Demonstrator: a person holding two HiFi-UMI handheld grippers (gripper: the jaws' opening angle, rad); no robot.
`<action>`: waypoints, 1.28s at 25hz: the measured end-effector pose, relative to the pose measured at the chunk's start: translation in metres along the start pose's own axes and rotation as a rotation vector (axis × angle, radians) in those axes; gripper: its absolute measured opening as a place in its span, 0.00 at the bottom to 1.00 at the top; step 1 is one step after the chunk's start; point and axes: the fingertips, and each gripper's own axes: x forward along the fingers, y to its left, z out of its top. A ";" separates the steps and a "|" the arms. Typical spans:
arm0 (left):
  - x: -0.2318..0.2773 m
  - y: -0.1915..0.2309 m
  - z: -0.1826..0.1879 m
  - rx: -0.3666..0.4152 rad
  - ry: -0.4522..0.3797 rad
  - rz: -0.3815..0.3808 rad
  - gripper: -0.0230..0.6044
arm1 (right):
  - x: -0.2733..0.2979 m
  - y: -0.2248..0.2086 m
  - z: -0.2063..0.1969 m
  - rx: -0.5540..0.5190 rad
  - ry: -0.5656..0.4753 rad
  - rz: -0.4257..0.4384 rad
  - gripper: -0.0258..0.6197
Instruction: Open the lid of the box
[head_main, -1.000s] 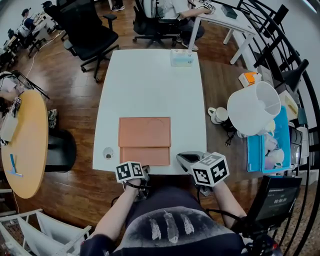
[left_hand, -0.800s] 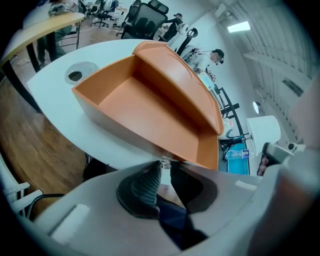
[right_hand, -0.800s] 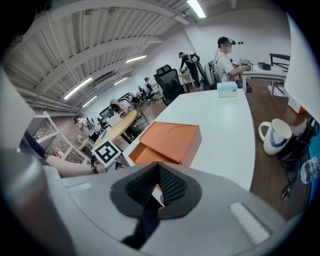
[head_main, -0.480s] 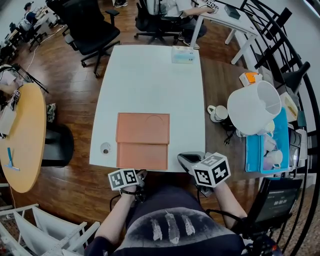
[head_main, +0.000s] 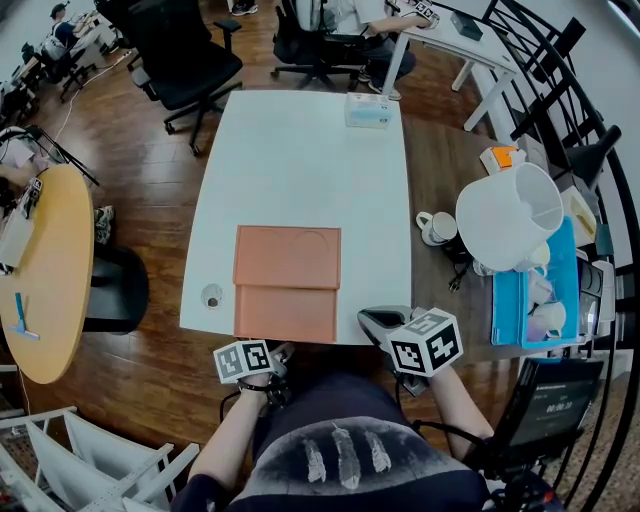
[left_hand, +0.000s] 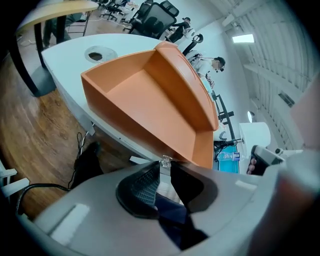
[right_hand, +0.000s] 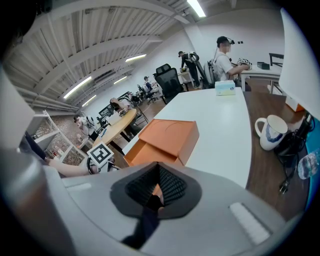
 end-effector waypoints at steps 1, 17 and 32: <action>-0.001 0.001 -0.001 -0.001 0.008 -0.009 0.17 | 0.001 0.000 0.000 0.001 0.000 0.000 0.04; -0.123 -0.069 0.057 0.718 0.047 -0.046 0.17 | 0.005 -0.005 0.022 -0.055 -0.002 0.028 0.05; -0.110 -0.169 0.149 1.278 0.309 0.035 0.06 | 0.018 0.001 0.059 -0.336 0.256 0.120 0.05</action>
